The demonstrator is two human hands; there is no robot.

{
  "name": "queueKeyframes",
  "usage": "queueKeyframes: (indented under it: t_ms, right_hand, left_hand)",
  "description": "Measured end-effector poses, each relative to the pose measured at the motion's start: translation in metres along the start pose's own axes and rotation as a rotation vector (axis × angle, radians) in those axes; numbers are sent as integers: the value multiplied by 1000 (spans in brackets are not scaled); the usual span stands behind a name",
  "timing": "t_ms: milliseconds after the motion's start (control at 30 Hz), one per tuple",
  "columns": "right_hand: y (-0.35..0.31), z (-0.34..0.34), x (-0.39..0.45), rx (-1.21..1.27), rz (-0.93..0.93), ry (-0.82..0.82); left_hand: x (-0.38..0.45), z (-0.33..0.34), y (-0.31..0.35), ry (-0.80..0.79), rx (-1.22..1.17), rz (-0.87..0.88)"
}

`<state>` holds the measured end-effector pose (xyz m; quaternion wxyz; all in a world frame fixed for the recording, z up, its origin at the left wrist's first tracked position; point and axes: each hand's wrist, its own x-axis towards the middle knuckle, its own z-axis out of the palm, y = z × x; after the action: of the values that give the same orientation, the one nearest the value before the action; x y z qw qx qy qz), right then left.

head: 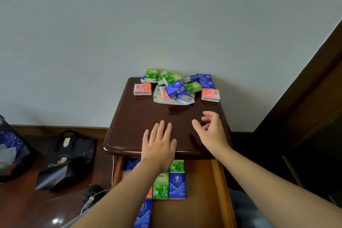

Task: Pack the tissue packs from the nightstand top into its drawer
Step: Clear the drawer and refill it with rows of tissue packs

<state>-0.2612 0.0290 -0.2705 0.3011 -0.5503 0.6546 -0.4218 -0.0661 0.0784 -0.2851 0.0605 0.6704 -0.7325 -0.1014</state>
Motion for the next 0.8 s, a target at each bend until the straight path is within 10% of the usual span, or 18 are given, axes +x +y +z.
queueKeyframes:
  t_ms: [200,800]
  right_hand:
    - [-5,39,35,-72,-160,213]
    - [-9,66,94,-66,-347,160]
  left_hand:
    - [43,3,-5,157,-47,-58]
    - [157,-7,0,723,-106,10]
